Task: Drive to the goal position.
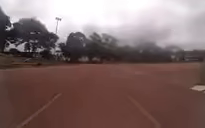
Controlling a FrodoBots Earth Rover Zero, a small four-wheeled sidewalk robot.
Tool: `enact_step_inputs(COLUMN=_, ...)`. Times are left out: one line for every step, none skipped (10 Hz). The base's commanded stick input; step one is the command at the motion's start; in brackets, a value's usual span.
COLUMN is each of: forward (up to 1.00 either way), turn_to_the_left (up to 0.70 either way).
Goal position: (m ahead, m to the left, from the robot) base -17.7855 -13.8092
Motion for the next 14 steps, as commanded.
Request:
enact_step_inputs(forward=0.0, turn_to_the_left=0.45)
enact_step_inputs(forward=0.0, turn_to_the_left=0.45)
enact_step_inputs(forward=0.0, turn_to_the_left=0.45)
enact_step_inputs(forward=0.0, turn_to_the_left=0.45)
enact_step_inputs(forward=0.0, turn_to_the_left=0.45)
enact_step_inputs(forward=0.0, turn_to_the_left=0.45)
enact_step_inputs(forward=0.0, turn_to_the_left=0.45)
enact_step_inputs(forward=0.0, turn_to_the_left=0.45)
enact_step_inputs(forward=0.0, turn_to_the_left=0.45)
enact_step_inputs(forward=0.0, turn_to_the_left=0.45)
enact_step_inputs(forward=0.0, turn_to_the_left=0.45)
enact_step_inputs(forward=0.0, turn_to_the_left=0.45)
enact_step_inputs(forward=0.0, turn_to_the_left=0.45)
enact_step_inputs(forward=0.0, turn_to_the_left=0.45)
